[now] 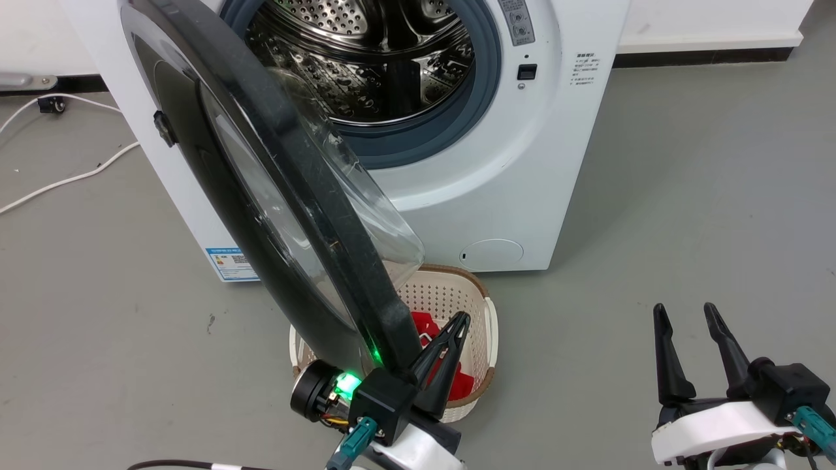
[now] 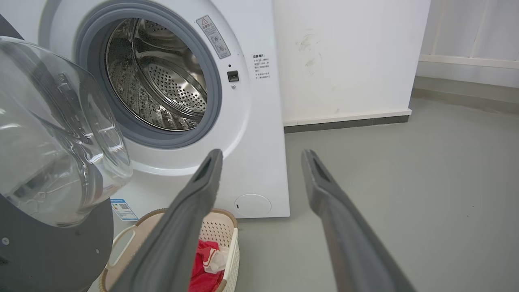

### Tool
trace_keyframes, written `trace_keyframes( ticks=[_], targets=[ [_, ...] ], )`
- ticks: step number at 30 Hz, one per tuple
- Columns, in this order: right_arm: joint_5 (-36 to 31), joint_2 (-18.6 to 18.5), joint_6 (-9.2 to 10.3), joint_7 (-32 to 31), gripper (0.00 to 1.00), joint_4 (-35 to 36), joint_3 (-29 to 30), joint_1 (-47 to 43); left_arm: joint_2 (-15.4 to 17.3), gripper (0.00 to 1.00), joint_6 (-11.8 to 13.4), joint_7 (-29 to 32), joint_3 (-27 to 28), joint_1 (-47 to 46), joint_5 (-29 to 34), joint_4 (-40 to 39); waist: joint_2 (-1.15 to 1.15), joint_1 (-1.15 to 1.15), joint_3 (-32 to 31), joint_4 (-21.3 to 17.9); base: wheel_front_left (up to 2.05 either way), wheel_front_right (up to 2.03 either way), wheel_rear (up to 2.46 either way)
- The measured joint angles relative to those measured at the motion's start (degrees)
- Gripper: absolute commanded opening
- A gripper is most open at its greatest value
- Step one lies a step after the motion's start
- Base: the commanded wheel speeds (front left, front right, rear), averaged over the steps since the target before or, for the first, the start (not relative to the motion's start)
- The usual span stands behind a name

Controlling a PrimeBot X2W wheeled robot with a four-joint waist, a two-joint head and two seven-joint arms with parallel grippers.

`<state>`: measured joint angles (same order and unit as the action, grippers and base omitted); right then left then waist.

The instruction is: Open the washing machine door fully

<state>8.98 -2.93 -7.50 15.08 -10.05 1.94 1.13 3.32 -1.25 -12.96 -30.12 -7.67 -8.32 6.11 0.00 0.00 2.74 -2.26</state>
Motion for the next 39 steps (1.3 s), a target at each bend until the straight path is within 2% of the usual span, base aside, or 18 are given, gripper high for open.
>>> trace_keyframes(
  ticks=[12, 22, 39],
  targets=[
    [0.66, 0.0, -0.01, 0.0, 1.0, -1.31, -0.51, 0.01, -0.59, 0.0, 4.0, -1.94, -0.55, -0.68, -0.99, 3.16, 0.0, 0.0, -0.7, 0.16, 0.0, 0.0, 0.0],
    [1.16, 0.0, 0.0, 0.0, 1.0, -2.16, -0.75, -0.51, 0.36, 0.0, 6.83, -2.12, 1.32, 5.59, -0.89, -1.27, 0.0, 0.0, -1.43, 0.69, 0.0, 0.0, 0.0],
    [0.82, 0.01, 0.0, -0.49, 1.0, -2.07, 0.37, -2.51, 3.08, 0.0, 10.92, -2.18, 5.87, 16.71, -0.53, -9.18, 0.0, -0.01, -2.65, 7.01, 0.0, 0.0, 0.0]
  ],
)
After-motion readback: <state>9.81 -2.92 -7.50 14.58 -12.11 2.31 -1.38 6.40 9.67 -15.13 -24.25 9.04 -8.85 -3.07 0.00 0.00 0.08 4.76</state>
